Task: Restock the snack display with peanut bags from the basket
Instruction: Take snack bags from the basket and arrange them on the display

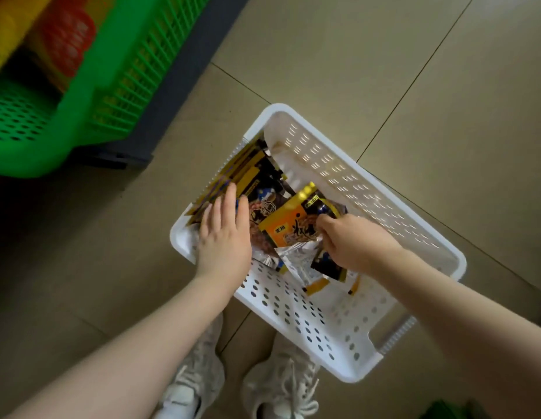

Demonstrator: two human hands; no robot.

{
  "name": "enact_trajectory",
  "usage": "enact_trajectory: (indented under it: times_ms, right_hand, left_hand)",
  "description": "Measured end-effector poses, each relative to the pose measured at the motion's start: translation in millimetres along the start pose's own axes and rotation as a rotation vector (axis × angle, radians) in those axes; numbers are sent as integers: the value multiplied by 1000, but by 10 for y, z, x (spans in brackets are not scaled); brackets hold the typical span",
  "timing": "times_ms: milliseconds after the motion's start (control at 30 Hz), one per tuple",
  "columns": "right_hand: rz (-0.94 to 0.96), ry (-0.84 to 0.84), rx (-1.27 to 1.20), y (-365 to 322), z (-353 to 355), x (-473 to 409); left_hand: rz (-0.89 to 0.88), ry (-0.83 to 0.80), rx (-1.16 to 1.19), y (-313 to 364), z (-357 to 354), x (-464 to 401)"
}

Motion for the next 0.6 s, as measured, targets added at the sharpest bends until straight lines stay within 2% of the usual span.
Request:
enact_trajectory:
  times_ms: [133, 200, 267, 367, 600]
  right_hand:
    - [38, 51, 50, -309, -4, -95]
    - [44, 128, 71, -486, 44, -232]
    - [52, 186, 72, -626, 50, -378]
    - [74, 223, 106, -773, 0, -509]
    - [-6, 87, 117, -682, -99, -484]
  left_hand:
    - [24, 94, 63, -7, -16, -22]
    - [81, 134, 209, -77, 13, -78]
    - [152, 64, 346, -171, -32, -140]
    - [121, -36, 241, -212, -79, -172]
    - [49, -2, 154, -188, -88, -174]
Point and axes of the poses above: each hand's wrist, its own x-axis away from the middle knuckle, its own z-axis out of the back of the hand, y = z × x, the point moved 8 cm from there along -x, towards the middle knuckle, and after that the axes turned 13 degrees about -z, right-handed, at the moved point
